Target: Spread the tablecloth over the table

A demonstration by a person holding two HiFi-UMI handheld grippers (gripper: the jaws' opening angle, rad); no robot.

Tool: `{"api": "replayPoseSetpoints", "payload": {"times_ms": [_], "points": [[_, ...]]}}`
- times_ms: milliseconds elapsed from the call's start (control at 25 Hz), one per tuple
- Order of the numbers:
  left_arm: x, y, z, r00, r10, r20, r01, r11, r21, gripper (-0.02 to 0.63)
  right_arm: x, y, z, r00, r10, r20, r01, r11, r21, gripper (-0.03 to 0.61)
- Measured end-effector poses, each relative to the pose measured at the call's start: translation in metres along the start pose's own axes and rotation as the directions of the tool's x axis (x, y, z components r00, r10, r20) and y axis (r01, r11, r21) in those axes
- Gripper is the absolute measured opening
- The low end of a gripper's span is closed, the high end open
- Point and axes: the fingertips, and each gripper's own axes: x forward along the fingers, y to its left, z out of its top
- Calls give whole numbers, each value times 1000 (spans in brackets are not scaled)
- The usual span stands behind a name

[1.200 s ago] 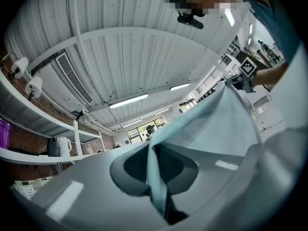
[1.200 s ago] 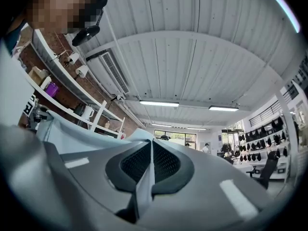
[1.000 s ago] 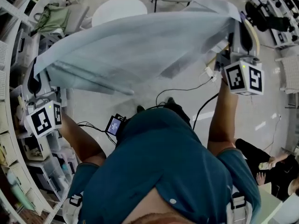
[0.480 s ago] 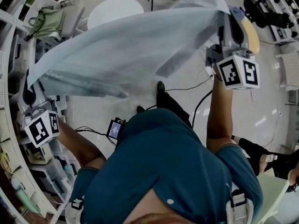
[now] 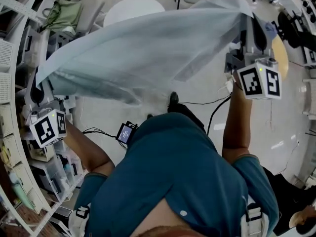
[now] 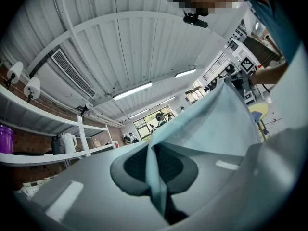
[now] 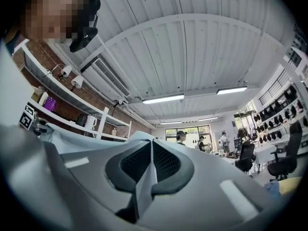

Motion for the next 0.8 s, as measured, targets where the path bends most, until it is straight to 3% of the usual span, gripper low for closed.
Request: {"api": "replayPoseSetpoints", "payload": {"times_ms": [440,800], "points": [[57,-32,13,992,99,-82,-99,995,10,0,85,-62,-22,991,129,20,-130,990,61,14],[87,-31,17,985,137,-102,-136,991,20,0,131,-78,-30,986,164,32,-166,983,80,14]]}}
